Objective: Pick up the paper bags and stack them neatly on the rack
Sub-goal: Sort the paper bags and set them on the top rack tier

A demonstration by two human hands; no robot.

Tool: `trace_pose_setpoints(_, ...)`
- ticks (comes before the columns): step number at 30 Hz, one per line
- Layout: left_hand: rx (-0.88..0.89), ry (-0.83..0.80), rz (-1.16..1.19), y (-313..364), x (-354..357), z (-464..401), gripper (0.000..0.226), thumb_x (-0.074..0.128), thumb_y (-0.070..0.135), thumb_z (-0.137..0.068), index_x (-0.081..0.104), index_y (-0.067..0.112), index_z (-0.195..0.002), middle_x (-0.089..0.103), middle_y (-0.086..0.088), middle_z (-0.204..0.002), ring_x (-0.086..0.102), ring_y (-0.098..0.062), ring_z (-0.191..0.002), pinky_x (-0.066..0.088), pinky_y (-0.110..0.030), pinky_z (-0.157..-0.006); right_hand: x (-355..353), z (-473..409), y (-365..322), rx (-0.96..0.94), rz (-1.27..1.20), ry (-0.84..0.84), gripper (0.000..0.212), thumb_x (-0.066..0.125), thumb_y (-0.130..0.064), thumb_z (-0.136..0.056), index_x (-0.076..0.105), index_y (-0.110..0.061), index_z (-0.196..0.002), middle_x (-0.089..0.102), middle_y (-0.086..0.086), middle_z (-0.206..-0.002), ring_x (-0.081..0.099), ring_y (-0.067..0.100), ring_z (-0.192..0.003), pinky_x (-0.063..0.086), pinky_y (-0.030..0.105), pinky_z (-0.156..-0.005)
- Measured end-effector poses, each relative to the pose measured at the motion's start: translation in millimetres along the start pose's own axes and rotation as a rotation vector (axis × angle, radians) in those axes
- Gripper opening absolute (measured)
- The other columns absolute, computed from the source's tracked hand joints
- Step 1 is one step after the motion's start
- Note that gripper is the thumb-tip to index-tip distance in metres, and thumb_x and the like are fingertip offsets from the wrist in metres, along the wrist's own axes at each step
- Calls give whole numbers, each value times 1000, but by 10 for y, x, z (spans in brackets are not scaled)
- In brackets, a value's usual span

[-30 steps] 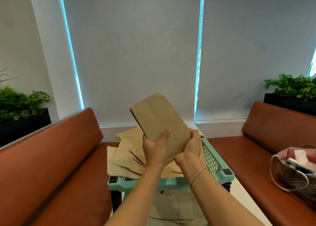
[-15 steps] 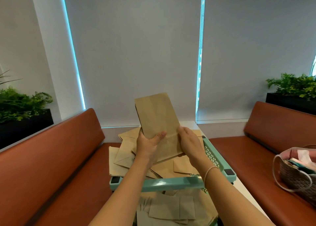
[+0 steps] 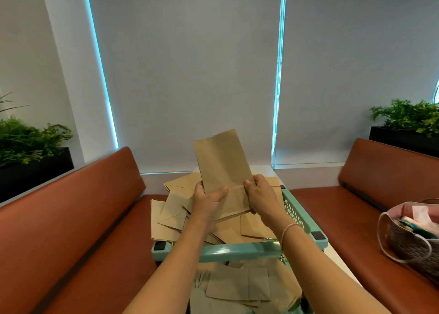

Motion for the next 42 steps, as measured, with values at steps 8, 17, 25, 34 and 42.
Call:
trace_pose_setpoints(8,8,35,-12,-145,-36,-41,52,70,3,-80,45,15,-124,61,-7,-115,60,-23,-105,50,-38,-92,-135,-279,182,41,256,51,25,45,-39,-95,52,-16,-103,59,1,-97,57,21,-93,52,38,-83)
trace_pose_setpoints(17,-11,57,60,-168,-74,-50,63,67,-3,-81,39,13,-136,59,-11,-122,59,-24,-107,52,-28,-80,-609,-718,317,93,936,204,42,54,-32,-88,48,-8,-122,57,15,-117,46,34,-116,40,39,-93)
trace_pose_setpoints(25,-10,44,51,-147,-72,-24,63,66,-3,-82,39,15,-136,58,-9,-123,58,-22,-108,52,-24,-77,-544,-835,418,135,939,93,49,56,-36,-89,39,-7,-124,54,15,-121,43,34,-119,40,42,-99)
trace_pose_setpoints(34,-11,31,4,-151,-54,-37,65,67,0,-82,38,20,-136,57,-6,-124,56,-21,-111,51,-25,-80,-576,-816,397,120,625,278,62,60,-14,-84,31,-9,-138,49,23,-123,37,38,-121,37,43,-100)
trace_pose_setpoints(42,-25,60,-3,-175,-81,-37,71,69,3,-81,35,17,-141,55,-6,-127,55,-23,-113,50,-36,-94,-544,-715,6,-9,204,283,19,51,-6,-84,66,-16,-89,68,9,-101,56,23,-88,49,34,-85)
Point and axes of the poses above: each hand's wrist, its own z-axis away from the middle knuckle, its own x-axis out of the palm, y = z × x, the point moved 7 cm from there along -z, towards the middle knuckle
